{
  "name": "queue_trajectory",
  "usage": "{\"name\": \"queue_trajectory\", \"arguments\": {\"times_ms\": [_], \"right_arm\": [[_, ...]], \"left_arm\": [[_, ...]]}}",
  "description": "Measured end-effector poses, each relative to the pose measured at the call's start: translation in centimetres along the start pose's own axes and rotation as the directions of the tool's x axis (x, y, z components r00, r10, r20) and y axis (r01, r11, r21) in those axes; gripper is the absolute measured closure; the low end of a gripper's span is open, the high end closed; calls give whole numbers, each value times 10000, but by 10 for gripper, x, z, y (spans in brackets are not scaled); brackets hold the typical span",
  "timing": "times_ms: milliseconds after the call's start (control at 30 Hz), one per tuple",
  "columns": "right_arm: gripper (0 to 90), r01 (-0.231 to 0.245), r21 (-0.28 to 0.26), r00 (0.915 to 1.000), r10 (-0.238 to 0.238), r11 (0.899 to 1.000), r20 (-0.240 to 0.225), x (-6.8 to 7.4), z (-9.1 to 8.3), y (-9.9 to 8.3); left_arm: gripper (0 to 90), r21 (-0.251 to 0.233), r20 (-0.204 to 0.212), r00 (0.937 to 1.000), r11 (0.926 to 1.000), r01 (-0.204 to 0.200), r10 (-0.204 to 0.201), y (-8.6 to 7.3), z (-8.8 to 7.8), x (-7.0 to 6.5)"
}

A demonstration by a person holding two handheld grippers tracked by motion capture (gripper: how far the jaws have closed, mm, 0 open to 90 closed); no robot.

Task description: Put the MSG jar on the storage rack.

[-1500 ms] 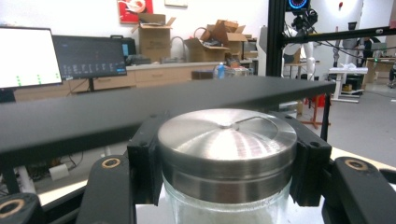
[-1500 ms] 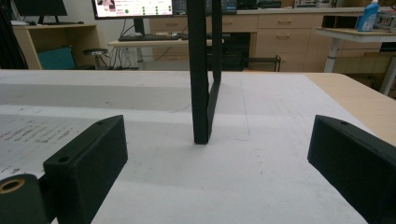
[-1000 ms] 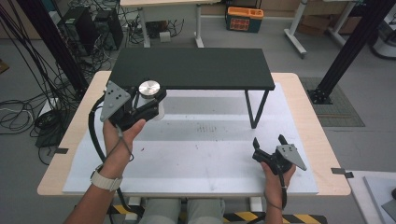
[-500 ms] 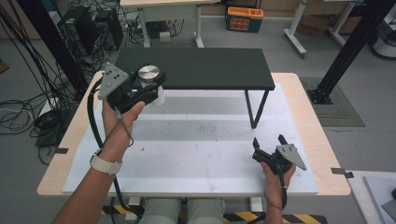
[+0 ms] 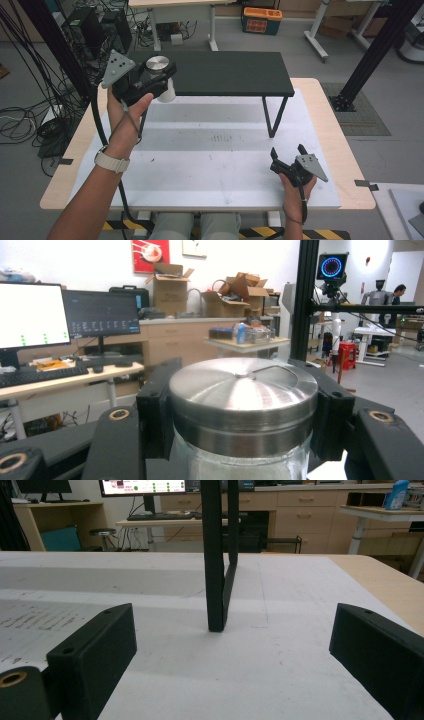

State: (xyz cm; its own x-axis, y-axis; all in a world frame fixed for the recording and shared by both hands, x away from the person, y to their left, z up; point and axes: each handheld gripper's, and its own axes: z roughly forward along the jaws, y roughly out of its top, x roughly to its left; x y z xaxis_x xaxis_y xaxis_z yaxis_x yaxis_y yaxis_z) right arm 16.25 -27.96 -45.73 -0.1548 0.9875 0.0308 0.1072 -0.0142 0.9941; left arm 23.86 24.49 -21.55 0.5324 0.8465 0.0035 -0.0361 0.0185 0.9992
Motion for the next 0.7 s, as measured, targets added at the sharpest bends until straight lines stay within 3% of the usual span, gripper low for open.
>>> {"name": "queue_trajectory", "arguments": {"times_ms": [533,700], "right_arm": [[46,15,-16,10000,-15,10000,20,0,0,0],[47,23,9,10000,-23,10000,30,1,0,0]], "left_arm": [[416,183,-83,10000,9998,16,-14,19,35,15],[416,230,-61,9998,9996,-192,193,25,47,18]]}}
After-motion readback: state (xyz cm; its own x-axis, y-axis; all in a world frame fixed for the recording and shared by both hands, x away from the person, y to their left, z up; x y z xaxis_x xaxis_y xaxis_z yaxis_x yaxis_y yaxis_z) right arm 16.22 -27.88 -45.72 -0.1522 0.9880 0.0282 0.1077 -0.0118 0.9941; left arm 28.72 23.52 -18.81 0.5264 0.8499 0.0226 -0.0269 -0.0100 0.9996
